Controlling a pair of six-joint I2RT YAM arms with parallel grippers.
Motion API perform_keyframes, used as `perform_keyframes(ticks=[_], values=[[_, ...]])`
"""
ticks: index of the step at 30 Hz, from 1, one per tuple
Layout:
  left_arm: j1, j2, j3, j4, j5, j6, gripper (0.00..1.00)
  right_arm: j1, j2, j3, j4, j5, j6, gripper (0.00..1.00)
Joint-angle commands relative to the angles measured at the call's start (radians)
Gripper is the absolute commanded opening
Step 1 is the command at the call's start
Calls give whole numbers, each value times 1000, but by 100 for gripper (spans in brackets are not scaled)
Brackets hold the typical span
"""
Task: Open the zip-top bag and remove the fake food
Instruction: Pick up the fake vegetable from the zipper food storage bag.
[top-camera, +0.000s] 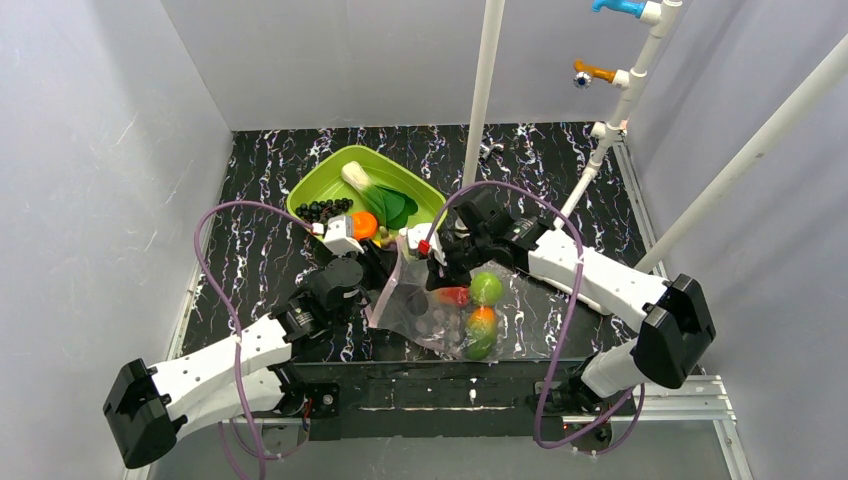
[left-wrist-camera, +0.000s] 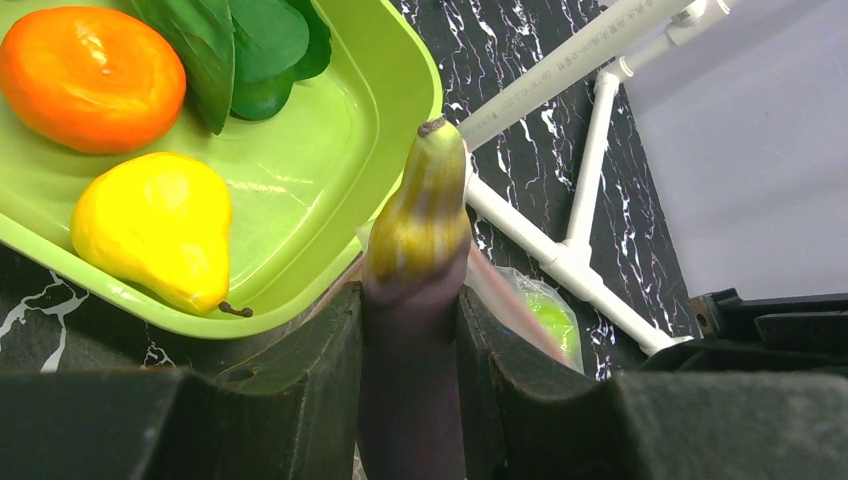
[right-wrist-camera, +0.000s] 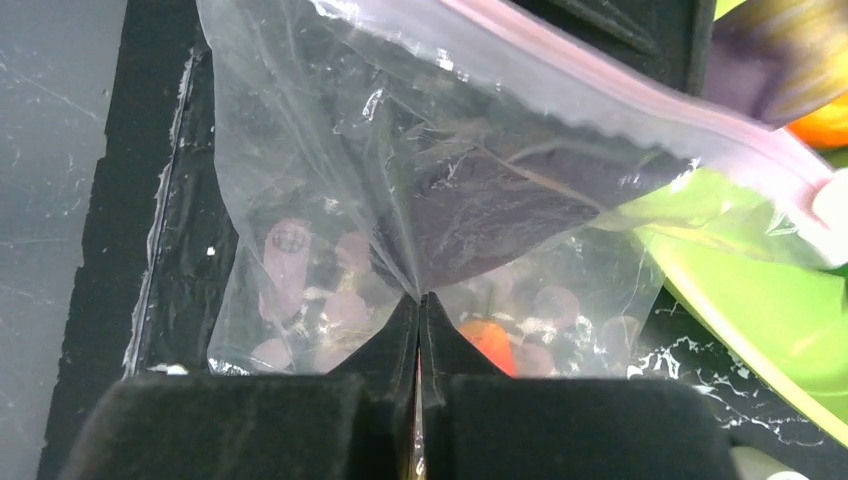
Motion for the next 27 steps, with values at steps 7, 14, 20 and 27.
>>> perform_keyframes(ticks=[7,14,20,27], values=[[7,-88,-10,-46,-62,14,0,-107,-205,-171,29,-207,-32,1],[8,-140,40,-93,-57,32,0,-148,-224,-242,71,-226,-36,1],[21,-201,32,-84,-81,14,0,-169,-239,-304,100,-241,-49,1],[69,-193,67,-53,-26,5,0,-235,-255,-327,77,-313,-95,1]])
